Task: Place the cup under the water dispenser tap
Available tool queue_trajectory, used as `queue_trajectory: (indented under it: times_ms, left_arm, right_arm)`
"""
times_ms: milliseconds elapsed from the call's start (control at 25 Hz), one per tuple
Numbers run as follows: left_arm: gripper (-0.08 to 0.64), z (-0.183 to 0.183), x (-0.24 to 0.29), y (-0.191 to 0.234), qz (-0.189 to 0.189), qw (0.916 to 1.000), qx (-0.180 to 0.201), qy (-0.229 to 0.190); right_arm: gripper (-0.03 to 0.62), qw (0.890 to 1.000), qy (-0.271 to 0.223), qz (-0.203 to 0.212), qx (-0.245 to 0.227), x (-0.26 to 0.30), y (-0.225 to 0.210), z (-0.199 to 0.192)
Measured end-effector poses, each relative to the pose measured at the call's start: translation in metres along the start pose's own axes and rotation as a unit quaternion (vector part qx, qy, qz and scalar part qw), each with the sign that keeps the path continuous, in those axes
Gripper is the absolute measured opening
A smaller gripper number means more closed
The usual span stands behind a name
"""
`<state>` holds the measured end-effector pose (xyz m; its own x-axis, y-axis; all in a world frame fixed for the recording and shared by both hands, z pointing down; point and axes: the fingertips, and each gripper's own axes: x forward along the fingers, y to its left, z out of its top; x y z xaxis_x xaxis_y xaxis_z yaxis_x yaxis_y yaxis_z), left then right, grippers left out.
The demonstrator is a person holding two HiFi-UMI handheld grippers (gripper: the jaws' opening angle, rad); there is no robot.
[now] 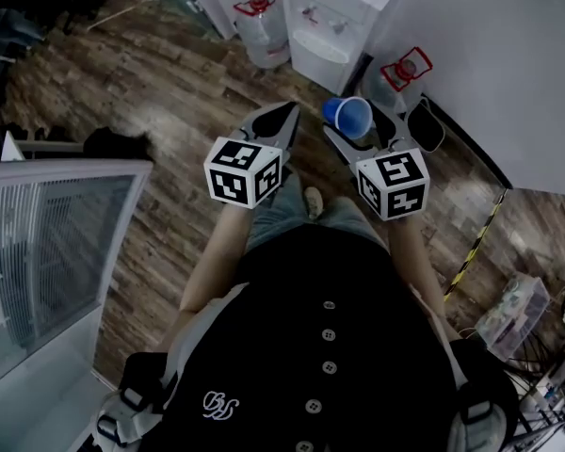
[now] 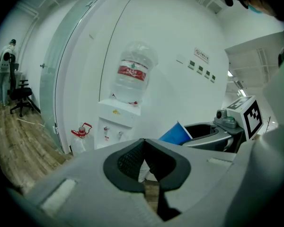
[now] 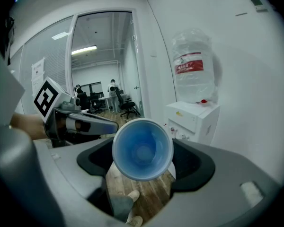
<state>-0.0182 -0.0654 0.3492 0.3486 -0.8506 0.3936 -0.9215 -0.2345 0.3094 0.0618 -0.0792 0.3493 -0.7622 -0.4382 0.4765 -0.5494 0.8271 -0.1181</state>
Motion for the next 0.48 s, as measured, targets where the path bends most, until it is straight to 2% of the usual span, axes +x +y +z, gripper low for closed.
queue_trajectory:
  times_ms: [200,480]
  left_arm:
    - [-0.002,-0.001,0.01,0.023,0.0,0.9999,-0.008,0.015]
    - [-0.002,0.018,0.04,0.058,-0.029,0.9991,-0.002,0.031]
  right_arm:
    - [0.367,1.0,0.009,-0.012,0.013,0.014,-0.004,-0.003]
    - [0.367,0.999,0.014,-0.043,0.027,0.051,-0.021,0.013]
